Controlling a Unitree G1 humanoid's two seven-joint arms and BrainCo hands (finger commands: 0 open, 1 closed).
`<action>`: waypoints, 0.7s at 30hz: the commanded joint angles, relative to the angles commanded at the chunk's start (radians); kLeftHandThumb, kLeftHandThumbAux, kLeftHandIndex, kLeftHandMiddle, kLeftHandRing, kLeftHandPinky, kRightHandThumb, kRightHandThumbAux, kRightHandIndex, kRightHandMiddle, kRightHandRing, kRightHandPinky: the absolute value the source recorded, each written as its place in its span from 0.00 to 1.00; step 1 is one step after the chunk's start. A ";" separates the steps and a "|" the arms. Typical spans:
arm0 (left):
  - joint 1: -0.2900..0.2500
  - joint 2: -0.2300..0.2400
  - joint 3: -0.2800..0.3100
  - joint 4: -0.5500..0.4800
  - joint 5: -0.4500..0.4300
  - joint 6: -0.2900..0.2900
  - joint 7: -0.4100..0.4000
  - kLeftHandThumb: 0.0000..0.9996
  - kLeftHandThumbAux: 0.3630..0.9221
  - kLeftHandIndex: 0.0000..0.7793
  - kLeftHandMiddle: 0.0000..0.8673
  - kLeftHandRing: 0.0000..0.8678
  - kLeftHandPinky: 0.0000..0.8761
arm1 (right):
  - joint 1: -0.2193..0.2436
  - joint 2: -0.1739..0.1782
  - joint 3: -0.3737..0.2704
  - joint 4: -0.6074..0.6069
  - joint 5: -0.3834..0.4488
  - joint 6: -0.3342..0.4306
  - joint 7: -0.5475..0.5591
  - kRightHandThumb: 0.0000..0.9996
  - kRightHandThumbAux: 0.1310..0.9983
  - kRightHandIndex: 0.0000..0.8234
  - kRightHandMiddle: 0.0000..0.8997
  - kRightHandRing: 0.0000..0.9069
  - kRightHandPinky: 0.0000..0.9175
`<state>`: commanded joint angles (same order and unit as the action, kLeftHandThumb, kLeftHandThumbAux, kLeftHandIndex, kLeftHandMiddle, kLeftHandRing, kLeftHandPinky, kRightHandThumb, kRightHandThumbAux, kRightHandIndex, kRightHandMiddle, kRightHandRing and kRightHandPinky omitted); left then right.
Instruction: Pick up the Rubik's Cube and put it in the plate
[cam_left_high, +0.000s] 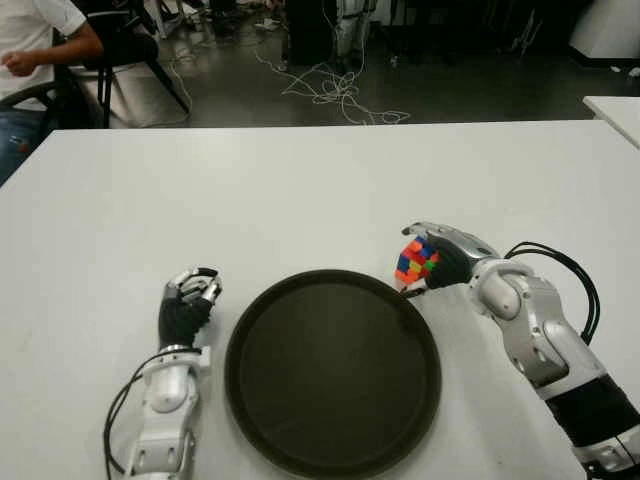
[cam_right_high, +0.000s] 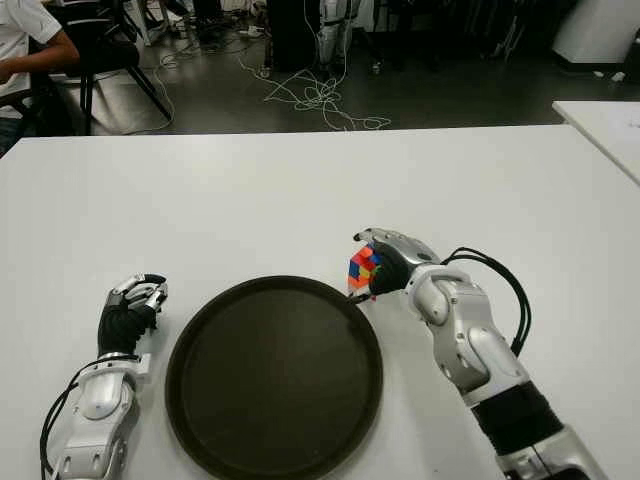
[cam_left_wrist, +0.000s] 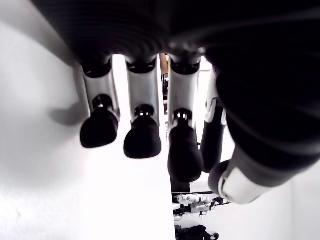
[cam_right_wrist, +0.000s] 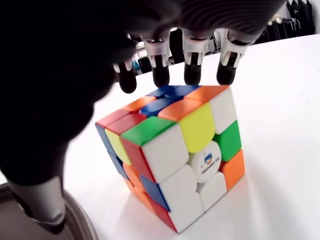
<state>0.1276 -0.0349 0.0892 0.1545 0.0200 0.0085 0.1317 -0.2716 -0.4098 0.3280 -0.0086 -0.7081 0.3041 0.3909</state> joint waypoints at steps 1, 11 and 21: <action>0.000 0.001 0.000 0.000 0.000 0.000 -0.001 0.71 0.61 0.57 0.90 0.91 0.89 | 0.000 -0.002 -0.002 -0.002 0.001 0.001 -0.001 0.00 0.64 0.00 0.00 0.00 0.00; 0.002 0.001 -0.001 -0.007 0.003 0.005 0.001 0.71 0.61 0.57 0.90 0.92 0.88 | -0.019 -0.047 0.006 -0.022 -0.051 0.018 0.003 0.00 0.62 0.00 0.00 0.00 0.00; -0.002 -0.001 0.002 -0.004 -0.001 0.010 0.001 0.71 0.61 0.57 0.89 0.91 0.87 | -0.030 -0.055 -0.012 -0.041 -0.042 0.029 0.013 0.00 0.63 0.00 0.00 0.00 0.00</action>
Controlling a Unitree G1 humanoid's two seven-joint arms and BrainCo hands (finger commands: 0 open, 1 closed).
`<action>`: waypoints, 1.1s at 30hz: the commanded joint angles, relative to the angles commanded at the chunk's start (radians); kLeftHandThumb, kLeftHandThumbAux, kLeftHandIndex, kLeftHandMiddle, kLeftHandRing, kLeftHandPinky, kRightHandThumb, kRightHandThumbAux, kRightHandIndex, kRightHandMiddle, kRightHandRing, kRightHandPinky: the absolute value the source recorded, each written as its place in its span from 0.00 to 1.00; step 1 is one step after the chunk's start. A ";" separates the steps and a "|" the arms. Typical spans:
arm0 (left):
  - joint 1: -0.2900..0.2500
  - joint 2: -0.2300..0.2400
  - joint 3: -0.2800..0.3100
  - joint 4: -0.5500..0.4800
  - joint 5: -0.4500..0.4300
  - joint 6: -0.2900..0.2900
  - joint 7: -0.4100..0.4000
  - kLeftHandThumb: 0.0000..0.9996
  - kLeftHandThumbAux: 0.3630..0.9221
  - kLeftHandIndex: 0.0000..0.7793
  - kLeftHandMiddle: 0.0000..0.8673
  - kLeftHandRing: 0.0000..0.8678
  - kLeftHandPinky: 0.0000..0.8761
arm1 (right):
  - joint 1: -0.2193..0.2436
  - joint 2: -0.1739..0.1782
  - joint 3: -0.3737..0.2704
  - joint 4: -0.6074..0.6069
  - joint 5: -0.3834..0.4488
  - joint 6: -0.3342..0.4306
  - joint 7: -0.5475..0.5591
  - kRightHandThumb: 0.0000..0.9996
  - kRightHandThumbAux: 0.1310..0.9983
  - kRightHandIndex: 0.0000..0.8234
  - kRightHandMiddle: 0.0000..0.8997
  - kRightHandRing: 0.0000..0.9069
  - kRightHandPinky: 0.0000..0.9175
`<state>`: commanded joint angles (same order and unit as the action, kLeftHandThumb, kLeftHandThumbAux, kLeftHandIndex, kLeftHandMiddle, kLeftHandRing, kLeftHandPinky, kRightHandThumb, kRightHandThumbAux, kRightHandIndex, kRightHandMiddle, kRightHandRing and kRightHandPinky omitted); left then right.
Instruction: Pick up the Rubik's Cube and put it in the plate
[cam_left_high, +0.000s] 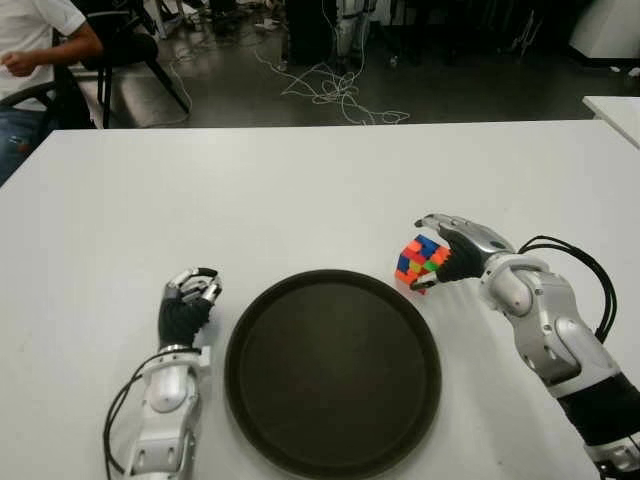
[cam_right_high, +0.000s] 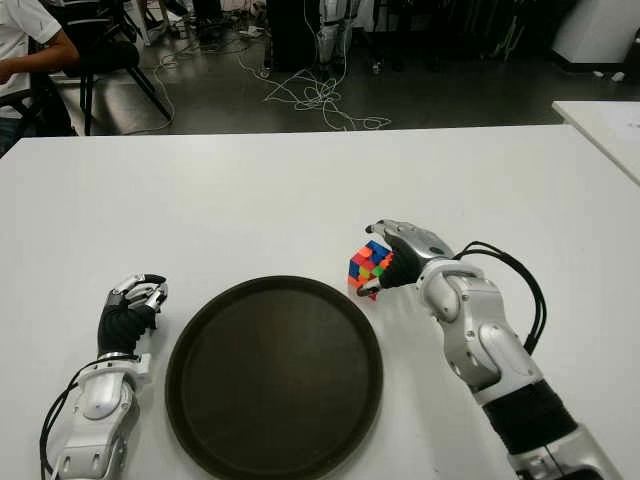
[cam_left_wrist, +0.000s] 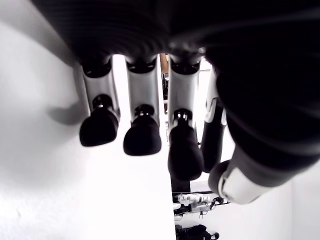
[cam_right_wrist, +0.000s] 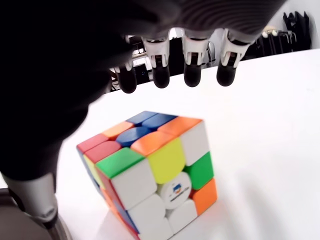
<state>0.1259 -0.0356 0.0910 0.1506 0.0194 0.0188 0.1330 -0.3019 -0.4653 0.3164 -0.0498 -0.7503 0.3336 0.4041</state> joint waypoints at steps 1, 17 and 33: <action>0.000 0.000 0.000 0.001 -0.001 -0.001 -0.001 0.71 0.61 0.56 0.89 0.91 0.87 | -0.001 0.000 0.000 0.002 -0.001 0.002 -0.001 0.00 0.63 0.00 0.00 0.00 0.00; 0.005 -0.001 -0.004 -0.001 -0.001 -0.019 -0.005 0.71 0.61 0.57 0.91 0.92 0.89 | -0.002 0.000 -0.015 0.012 0.014 -0.024 -0.021 0.00 0.61 0.00 0.00 0.00 0.00; 0.004 -0.009 0.001 -0.004 -0.006 -0.013 0.001 0.71 0.61 0.57 0.90 0.92 0.89 | -0.016 -0.007 0.011 0.035 -0.004 -0.027 -0.005 0.00 0.55 0.00 0.00 0.00 0.01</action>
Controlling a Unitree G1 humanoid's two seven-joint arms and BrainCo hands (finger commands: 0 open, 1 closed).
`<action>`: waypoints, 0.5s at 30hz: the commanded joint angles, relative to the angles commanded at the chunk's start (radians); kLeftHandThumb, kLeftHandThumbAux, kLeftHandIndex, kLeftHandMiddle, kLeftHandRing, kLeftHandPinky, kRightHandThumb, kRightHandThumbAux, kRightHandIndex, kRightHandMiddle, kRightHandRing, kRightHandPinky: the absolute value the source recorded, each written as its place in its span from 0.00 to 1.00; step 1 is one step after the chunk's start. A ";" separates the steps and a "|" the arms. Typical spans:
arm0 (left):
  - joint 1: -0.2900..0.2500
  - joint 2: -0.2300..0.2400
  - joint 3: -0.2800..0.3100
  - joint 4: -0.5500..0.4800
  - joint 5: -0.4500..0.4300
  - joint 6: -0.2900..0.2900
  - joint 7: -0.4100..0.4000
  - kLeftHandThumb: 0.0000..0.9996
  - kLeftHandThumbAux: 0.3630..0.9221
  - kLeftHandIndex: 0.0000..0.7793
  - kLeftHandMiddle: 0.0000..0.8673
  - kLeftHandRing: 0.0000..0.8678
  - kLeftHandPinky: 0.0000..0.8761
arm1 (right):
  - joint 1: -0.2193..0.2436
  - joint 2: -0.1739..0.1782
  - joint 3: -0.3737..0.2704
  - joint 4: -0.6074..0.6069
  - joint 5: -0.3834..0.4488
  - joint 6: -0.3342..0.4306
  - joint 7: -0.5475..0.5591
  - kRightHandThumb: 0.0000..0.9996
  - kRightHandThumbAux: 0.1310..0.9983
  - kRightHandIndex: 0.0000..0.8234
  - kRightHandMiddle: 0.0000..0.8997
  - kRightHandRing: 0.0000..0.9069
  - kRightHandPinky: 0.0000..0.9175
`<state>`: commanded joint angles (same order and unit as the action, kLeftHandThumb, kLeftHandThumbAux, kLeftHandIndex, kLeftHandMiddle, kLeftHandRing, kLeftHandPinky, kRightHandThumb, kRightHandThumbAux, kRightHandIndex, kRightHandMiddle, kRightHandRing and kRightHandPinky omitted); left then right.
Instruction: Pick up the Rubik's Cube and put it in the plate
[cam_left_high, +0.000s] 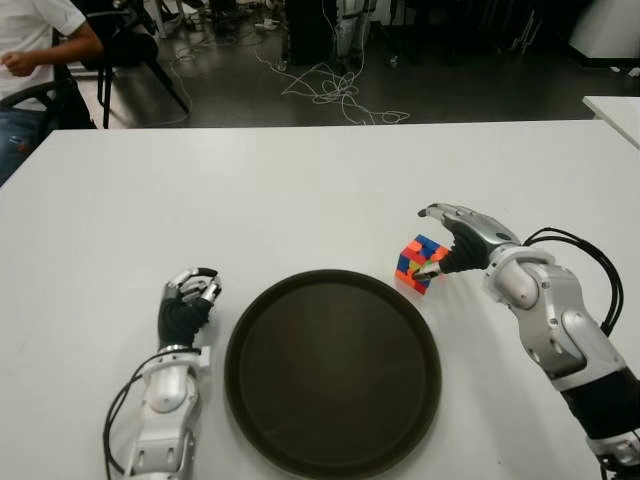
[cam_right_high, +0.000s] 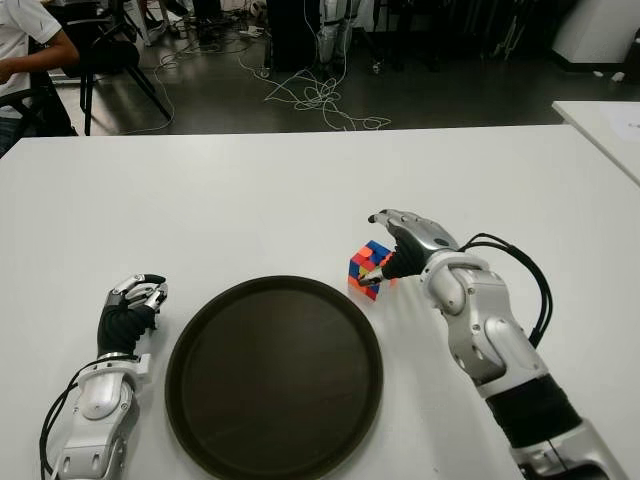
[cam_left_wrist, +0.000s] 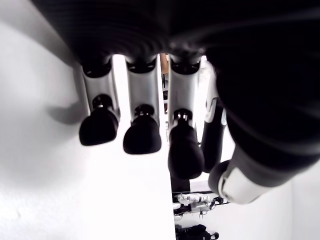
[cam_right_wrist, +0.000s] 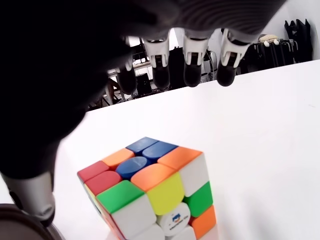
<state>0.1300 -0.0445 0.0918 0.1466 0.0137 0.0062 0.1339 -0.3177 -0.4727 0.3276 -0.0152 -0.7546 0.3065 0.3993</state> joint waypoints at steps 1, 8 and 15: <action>0.000 0.000 0.000 0.000 0.000 0.000 0.000 0.71 0.61 0.57 0.90 0.92 0.89 | 0.000 0.000 0.001 0.000 0.000 0.000 0.000 0.00 0.55 0.00 0.00 0.00 0.01; 0.000 -0.001 0.000 0.001 0.002 0.000 0.001 0.71 0.61 0.57 0.90 0.92 0.89 | -0.004 -0.006 0.006 0.018 0.005 -0.031 -0.017 0.00 0.55 0.00 0.00 0.00 0.00; -0.001 0.002 0.001 0.005 -0.001 0.002 -0.005 0.71 0.61 0.57 0.91 0.92 0.89 | -0.018 -0.004 0.013 0.045 0.000 -0.044 -0.022 0.00 0.53 0.00 0.00 0.00 0.00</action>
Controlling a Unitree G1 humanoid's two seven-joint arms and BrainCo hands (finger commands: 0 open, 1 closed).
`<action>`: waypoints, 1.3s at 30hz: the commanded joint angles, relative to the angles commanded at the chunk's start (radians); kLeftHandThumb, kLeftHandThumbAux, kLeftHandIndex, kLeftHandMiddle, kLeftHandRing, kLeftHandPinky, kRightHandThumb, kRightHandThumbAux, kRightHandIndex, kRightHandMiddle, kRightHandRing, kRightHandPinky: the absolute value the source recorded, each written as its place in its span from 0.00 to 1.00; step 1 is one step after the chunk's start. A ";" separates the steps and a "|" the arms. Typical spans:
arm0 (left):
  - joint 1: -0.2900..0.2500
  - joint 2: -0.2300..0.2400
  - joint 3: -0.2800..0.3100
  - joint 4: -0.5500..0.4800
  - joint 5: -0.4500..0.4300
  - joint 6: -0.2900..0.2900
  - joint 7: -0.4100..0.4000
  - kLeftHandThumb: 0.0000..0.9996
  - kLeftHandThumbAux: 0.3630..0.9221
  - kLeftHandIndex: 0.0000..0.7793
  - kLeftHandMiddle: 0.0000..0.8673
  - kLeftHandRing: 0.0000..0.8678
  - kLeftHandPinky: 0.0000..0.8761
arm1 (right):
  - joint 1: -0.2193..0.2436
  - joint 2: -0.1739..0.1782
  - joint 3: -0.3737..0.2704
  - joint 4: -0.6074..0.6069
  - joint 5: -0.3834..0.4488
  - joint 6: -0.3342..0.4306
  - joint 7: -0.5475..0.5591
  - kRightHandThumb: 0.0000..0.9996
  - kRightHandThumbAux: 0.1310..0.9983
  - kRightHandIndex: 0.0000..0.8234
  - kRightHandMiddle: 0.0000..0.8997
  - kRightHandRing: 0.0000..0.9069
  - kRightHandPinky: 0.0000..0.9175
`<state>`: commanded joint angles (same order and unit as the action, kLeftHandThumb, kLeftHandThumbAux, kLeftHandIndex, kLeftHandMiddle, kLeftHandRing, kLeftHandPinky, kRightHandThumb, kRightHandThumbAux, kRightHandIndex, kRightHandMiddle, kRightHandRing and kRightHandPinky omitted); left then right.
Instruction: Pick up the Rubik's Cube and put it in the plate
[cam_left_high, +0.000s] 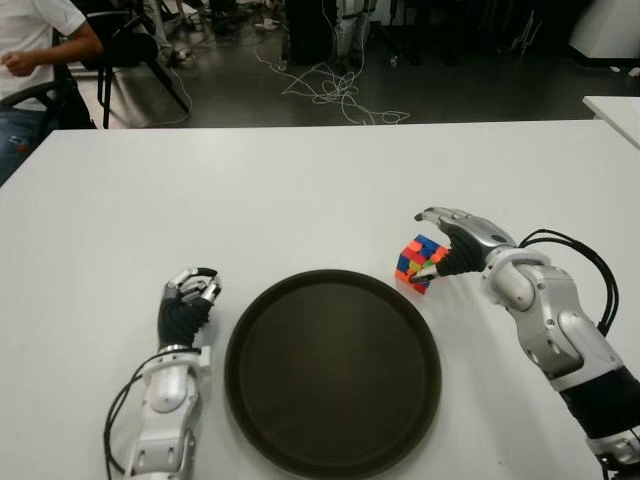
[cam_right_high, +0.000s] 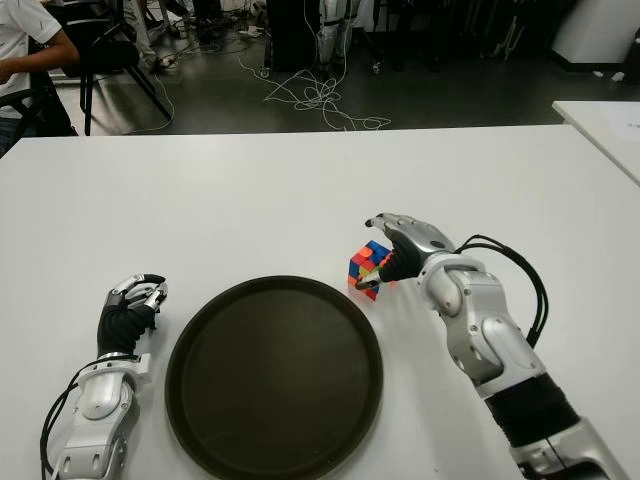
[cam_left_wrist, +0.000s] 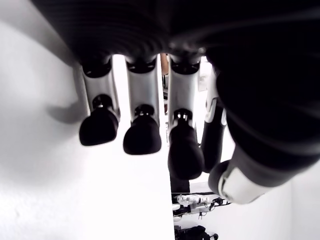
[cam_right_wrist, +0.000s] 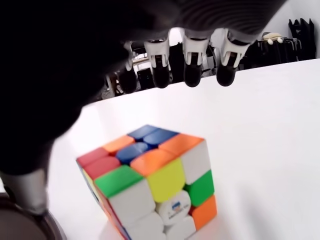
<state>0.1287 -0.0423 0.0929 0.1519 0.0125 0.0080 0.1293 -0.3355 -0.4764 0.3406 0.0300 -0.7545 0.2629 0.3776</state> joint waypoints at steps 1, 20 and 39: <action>0.000 0.000 0.000 0.001 0.000 0.000 0.000 0.71 0.61 0.57 0.90 0.92 0.89 | -0.001 0.000 0.001 0.002 0.000 0.000 0.000 0.00 0.53 0.00 0.00 0.00 0.00; -0.001 0.000 -0.001 0.003 0.002 -0.008 0.003 0.71 0.61 0.57 0.91 0.92 0.89 | -0.057 0.034 0.018 0.110 0.011 -0.023 -0.056 0.00 0.63 0.00 0.00 0.00 0.00; -0.002 0.006 0.000 0.006 -0.003 -0.014 -0.009 0.71 0.61 0.57 0.91 0.92 0.89 | -0.066 0.051 0.008 0.139 0.040 -0.049 -0.068 0.00 0.64 0.00 0.00 0.00 0.00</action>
<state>0.1265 -0.0362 0.0931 0.1582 0.0100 -0.0060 0.1202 -0.4018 -0.4254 0.3485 0.1689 -0.7147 0.2137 0.3094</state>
